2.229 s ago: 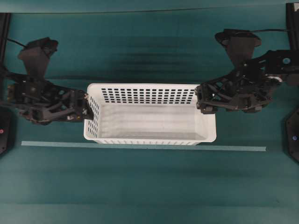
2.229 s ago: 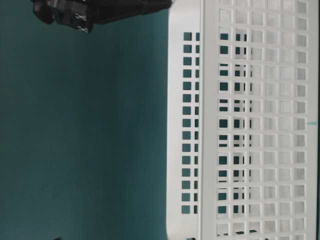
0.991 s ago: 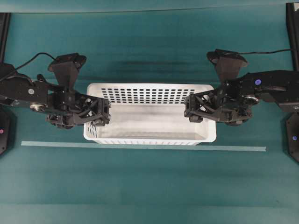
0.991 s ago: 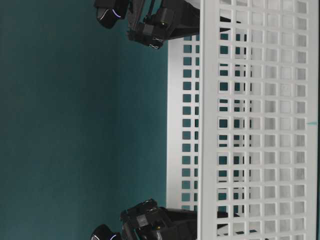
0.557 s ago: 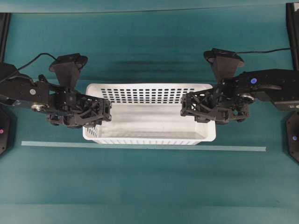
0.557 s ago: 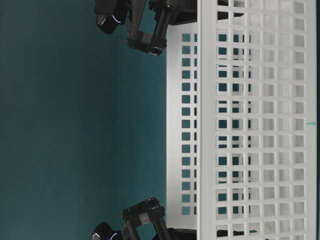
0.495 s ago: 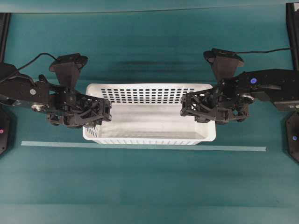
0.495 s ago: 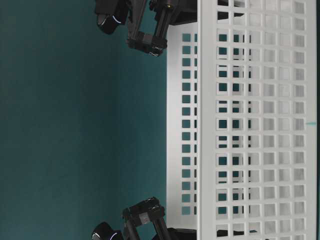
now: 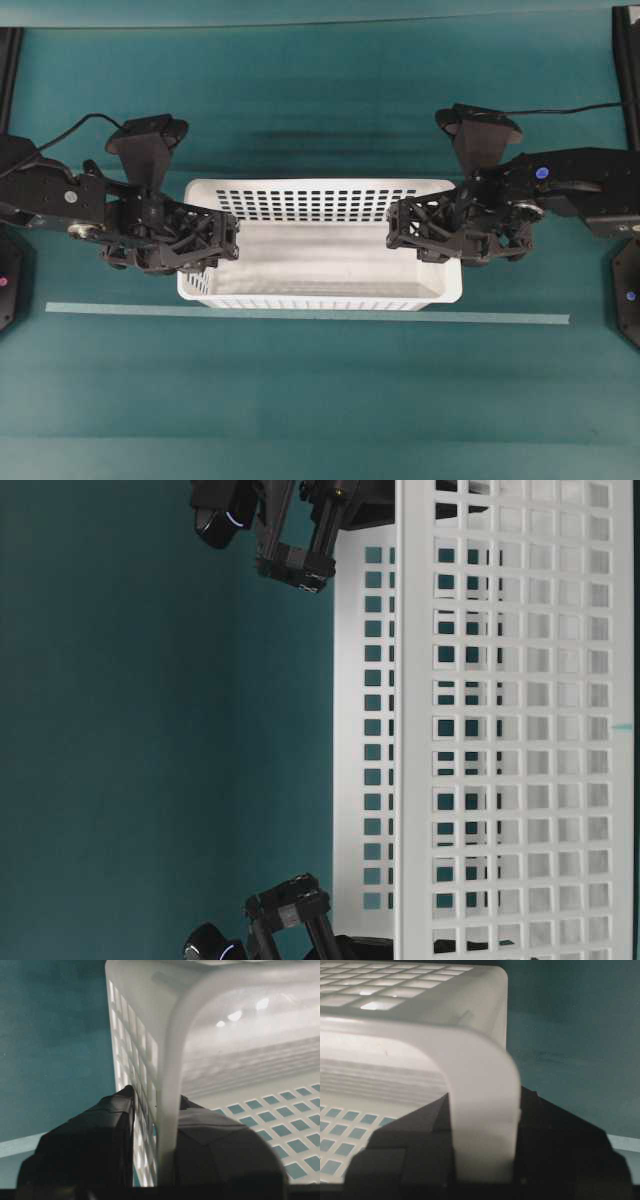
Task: Lift the white basket with both hands.
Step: 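Lower both open grippers over the rims and close them on the rims, then lift the basket with both grippers and pull it back toward the robot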
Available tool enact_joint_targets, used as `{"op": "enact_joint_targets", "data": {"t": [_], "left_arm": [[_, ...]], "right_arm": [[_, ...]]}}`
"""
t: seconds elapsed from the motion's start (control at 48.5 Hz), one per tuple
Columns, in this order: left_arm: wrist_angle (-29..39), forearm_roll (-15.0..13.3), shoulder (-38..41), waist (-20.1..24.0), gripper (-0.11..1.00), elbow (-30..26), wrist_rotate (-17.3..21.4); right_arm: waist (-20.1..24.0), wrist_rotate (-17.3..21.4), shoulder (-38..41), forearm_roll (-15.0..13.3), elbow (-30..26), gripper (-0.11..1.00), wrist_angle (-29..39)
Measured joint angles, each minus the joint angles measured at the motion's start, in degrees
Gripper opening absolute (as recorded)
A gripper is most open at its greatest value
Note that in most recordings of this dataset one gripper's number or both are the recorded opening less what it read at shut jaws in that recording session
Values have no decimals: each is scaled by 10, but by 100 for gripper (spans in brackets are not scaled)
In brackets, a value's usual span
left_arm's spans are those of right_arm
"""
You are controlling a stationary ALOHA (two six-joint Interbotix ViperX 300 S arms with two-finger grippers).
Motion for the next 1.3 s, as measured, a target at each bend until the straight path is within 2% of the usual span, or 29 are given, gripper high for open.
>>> {"op": "enact_joint_targets", "data": {"t": [0.227, 0.392, 0.475, 0.722, 1.094, 1.3], "left_arm": [[1, 1, -1, 0, 8, -1, 2], [16, 1, -9, 0, 7, -7, 7], [47, 1, -20, 0, 3, -20, 17], [140, 1, -63, -7, 3, -76, 22], [229, 1, -121, -10, 3, -147, 22], [281, 1, -121, -15, 3, -206, 30]], "right_arm": [[2, -1, 0, 0, -1, 19, 3], [2, -1, -2, 0, -17, 19, 29], [2, -1, -9, 0, -32, 19, 55], [5, -1, -42, 0, -70, 19, 145], [7, 3, -96, 0, -149, 19, 258], [7, 3, -99, -2, -209, 19, 354]]}}
